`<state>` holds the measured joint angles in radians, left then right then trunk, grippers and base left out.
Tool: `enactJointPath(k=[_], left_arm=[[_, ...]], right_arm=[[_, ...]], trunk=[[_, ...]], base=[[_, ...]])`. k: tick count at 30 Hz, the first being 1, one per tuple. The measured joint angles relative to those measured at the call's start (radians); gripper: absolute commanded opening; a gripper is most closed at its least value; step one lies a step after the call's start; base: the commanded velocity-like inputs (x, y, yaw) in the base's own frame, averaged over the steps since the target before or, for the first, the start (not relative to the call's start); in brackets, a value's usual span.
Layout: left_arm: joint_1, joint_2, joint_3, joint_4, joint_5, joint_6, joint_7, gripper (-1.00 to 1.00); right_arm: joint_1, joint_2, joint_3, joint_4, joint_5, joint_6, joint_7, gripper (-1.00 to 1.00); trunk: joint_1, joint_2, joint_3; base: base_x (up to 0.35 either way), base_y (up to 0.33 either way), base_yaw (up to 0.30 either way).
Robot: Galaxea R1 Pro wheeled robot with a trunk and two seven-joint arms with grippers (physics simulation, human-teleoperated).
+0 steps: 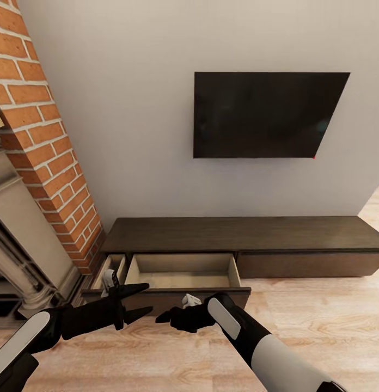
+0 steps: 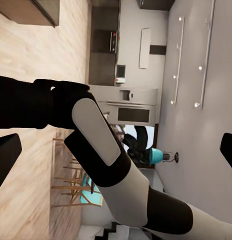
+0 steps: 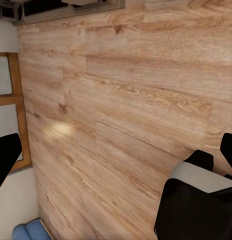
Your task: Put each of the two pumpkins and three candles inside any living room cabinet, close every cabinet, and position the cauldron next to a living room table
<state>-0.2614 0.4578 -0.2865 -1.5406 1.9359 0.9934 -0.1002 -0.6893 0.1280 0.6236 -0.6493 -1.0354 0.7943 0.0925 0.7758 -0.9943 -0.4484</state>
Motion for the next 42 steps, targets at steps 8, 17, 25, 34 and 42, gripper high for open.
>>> enactJointPath(k=[8, 17, 25, 34, 42], left_arm=[[0.0, 0.001, 0.007, 0.03, -0.007, -0.005, 0.008, 1.0], [0.0, -0.003, 0.077, 0.05, -0.063, -0.007, 0.124, 1.0], [0.0, -0.007, 0.135, 0.06, -0.075, -0.007, 0.325, 1.0], [0.0, -0.079, 0.13, 0.283, -0.362, -0.121, 0.455, 1.0], [0.0, -0.283, 0.129, 0.388, -0.84, -0.317, 0.458, 1.0]], right_arm=[[0.0, 0.0, 0.0, 0.001, 0.001, -0.006, 0.0, 1.0], [0.0, -0.043, 0.004, 0.005, 0.009, -0.048, -0.01, 1.0], [0.001, -0.083, 0.009, 0.008, 0.013, -0.066, -0.013, 1.0], [0.013, -0.122, 0.016, 0.012, 0.121, -0.192, -0.022, 1.0], [0.016, -0.121, 0.015, 0.017, 0.234, -0.391, -0.129, 1.0]], trunk=[[0.0, 0.0, 0.0], [0.0, 0.0, 0.0], [0.0, 0.0, 0.0], [0.023, -0.042, -0.019], [0.054, -0.098, -0.044]], base=[[0.0, 0.0, 0.0], [0.0, 0.0, 0.0], [0.0, 0.0, 0.0], [0.0, 0.0, 0.0], [0.0, 0.0, 0.0]])
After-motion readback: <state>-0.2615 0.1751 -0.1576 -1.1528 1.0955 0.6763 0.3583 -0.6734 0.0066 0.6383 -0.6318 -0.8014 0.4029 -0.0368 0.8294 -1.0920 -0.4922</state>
